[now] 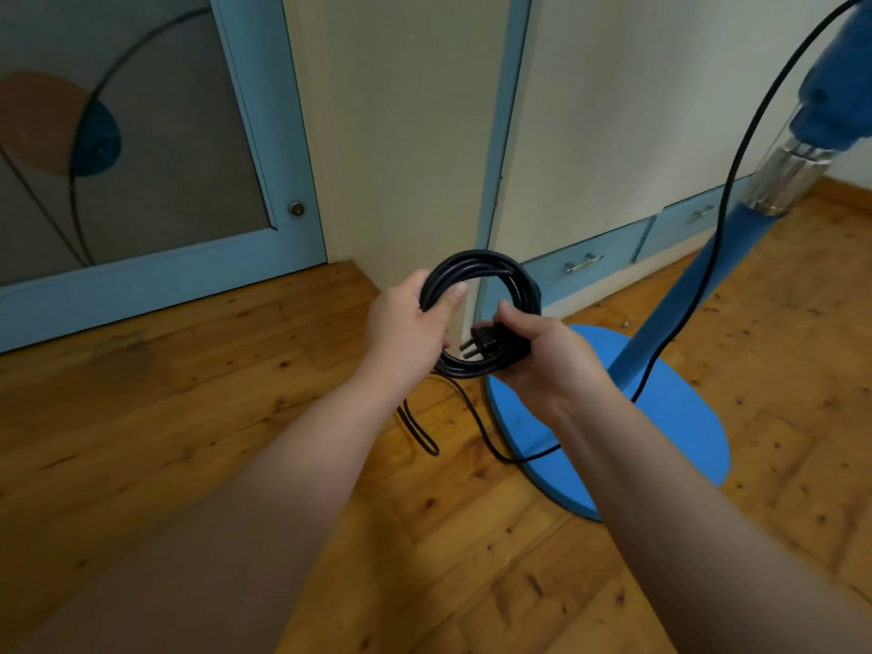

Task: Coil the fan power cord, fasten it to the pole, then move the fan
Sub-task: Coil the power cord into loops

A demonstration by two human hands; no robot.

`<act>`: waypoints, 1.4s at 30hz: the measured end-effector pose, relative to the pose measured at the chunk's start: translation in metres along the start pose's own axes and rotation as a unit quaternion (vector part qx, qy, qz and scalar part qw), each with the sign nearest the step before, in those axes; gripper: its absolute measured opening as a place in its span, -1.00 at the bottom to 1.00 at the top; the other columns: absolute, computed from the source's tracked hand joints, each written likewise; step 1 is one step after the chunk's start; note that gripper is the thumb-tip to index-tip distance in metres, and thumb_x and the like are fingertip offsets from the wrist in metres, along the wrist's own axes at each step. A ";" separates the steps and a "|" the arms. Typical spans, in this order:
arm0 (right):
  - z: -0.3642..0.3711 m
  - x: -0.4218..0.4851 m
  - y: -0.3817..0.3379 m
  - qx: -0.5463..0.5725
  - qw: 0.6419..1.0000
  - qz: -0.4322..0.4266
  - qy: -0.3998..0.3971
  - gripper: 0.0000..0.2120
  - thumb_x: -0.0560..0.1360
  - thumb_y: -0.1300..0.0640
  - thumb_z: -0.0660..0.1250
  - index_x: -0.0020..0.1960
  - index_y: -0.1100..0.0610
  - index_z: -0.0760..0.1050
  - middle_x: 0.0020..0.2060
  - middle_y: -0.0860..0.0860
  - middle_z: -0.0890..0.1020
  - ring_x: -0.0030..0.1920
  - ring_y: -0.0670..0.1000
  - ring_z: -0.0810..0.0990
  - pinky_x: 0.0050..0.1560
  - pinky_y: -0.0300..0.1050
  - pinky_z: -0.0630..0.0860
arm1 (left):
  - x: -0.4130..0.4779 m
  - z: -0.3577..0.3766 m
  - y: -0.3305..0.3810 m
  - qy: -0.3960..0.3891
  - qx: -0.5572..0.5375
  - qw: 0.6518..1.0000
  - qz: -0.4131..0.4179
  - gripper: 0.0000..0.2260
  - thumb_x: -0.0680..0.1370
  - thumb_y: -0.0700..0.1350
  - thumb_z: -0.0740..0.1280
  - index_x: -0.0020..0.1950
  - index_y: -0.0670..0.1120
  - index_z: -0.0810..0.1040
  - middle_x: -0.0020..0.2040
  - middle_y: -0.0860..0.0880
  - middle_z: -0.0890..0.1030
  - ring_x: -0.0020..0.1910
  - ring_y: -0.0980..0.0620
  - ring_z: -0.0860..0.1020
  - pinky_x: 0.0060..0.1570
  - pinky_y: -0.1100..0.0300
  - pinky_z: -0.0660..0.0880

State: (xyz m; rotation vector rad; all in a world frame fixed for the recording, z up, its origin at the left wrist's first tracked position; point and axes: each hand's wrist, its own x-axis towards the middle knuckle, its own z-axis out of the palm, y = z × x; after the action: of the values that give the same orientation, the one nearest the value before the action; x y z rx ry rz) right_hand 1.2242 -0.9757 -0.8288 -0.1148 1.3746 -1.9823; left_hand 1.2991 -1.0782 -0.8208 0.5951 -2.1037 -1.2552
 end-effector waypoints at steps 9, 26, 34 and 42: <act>-0.009 -0.016 -0.011 0.130 0.983 0.044 -0.119 -0.77 0.45 0.16 0.22 0.03 0.27 0.50 -0.59 -0.03 0.46 -0.54 -0.04 0.53 -0.37 -0.18 0.58 | 0.000 0.009 0.007 -0.046 -0.059 0.997 -0.023 -0.86 0.55 -0.05 0.27 -0.16 -0.07 0.50 -0.42 0.01 0.50 -0.48 0.15 0.52 -0.38 0.28 0.48; -0.037 -0.008 -0.021 -0.224 0.967 -0.077 -0.094 -0.37 0.29 0.27 0.47 0.32 0.14 0.36 0.00 0.17 0.60 -0.05 0.12 0.65 -0.03 0.00 0.58 | -0.005 0.004 0.027 -0.193 -0.196 0.960 -0.051 -0.92 0.53 -0.20 0.29 0.01 -0.15 0.53 -0.57 0.07 0.35 -0.57 0.13 0.29 -0.45 0.25 0.35; -0.024 -0.015 -0.026 -0.440 0.872 -0.201 -0.072 -0.77 0.42 0.34 0.34 -0.17 0.00 0.49 -0.32 -0.04 0.56 -0.32 -0.13 0.52 -0.34 -0.39 0.43 | -0.005 0.008 0.019 -0.229 -0.025 0.971 -0.066 -0.83 0.48 -0.13 0.37 0.02 -0.18 0.58 -0.43 0.00 0.46 -0.48 0.09 0.39 -0.41 0.24 0.35; -0.023 -0.012 -0.021 -0.266 0.945 -0.189 0.003 -0.81 0.42 0.39 0.25 -0.19 0.12 0.49 -0.43 -0.01 0.43 -0.37 -0.03 0.37 -0.30 -0.15 0.31 | 0.001 -0.005 0.013 -0.259 -0.069 0.955 -0.127 -0.90 0.45 -0.20 0.38 -0.06 -0.07 0.60 -0.07 0.01 0.62 -0.02 0.09 0.55 0.04 0.18 0.40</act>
State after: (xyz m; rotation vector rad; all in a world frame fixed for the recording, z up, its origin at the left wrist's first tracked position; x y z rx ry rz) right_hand 1.2120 -0.9469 -0.8172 -0.6631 1.9801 -1.8414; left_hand 1.3012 -1.0759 -0.8073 0.5250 -2.3781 -1.8525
